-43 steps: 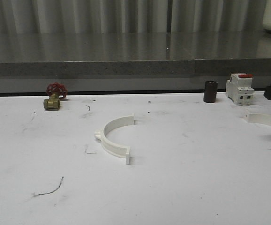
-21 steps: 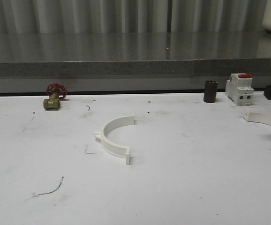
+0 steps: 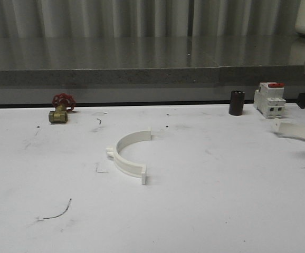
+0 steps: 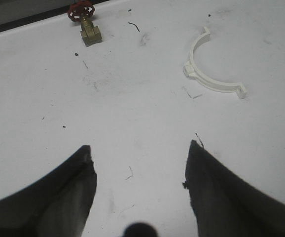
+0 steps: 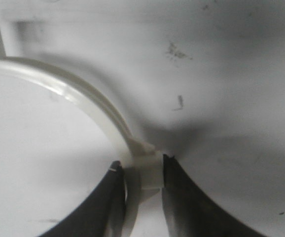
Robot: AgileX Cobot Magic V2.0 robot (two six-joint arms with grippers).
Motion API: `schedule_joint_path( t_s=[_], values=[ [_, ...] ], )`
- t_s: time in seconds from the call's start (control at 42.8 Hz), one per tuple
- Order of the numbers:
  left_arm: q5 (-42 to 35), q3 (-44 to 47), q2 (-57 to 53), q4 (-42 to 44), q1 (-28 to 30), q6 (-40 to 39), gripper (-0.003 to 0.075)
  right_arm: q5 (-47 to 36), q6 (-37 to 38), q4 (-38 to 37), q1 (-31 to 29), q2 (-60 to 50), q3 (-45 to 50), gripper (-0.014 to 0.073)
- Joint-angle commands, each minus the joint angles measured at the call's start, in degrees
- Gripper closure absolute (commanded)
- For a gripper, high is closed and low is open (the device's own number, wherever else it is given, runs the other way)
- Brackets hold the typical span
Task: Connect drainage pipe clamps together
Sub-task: 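Carry the half-ring toward the first one, aligning the open ends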
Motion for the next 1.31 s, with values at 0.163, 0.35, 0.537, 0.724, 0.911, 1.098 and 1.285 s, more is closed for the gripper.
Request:
schedule_joint_path(
  t_s=[0.163,0.35,0.537,0.724,0.911,1.098,1.285],
  values=[
    [-4.11,-1.46,-0.24,-0.79,0.0,-0.1,0.0321,3.29,4.08,0.64,7.5,-6.19,-1.64,0.0442],
    [-4.11,-1.46,-0.24,-0.79,0.0,-0.1,0.0321,3.13,8.79,0.64,16.27,-6.27,-1.64,0.0439],
    [-4.11,-1.46,-0.24,-0.79,0.0,-0.1,0.0321,2.96,15.9,0.4,23.11,-6.2,-4.67,0.0439],
    [-4.11,-1.46,-0.24,-0.79,0.0,-0.1,0.0321,4.44,25.89,-1.75,27.59,-4.49,-8.61,0.0439],
    [-4.11,-1.46,-0.24,-0.79,0.0,-0.1,0.0321,5.22,31.96,-1.87,30.64,-1.11,-11.95,0.0439],
    [-4.11,-1.46,-0.24,-0.79,0.0,-0.1,0.0321,4.73,33.49,-2.01,32.52,1.26,-14.4,0.0439],
    [-4.11,-1.46,-0.24,-0.79,0.0,-0.1,0.0321,5.15,35.63,-2.01,32.52,3.47,-16.34,0.0439]
  ],
)
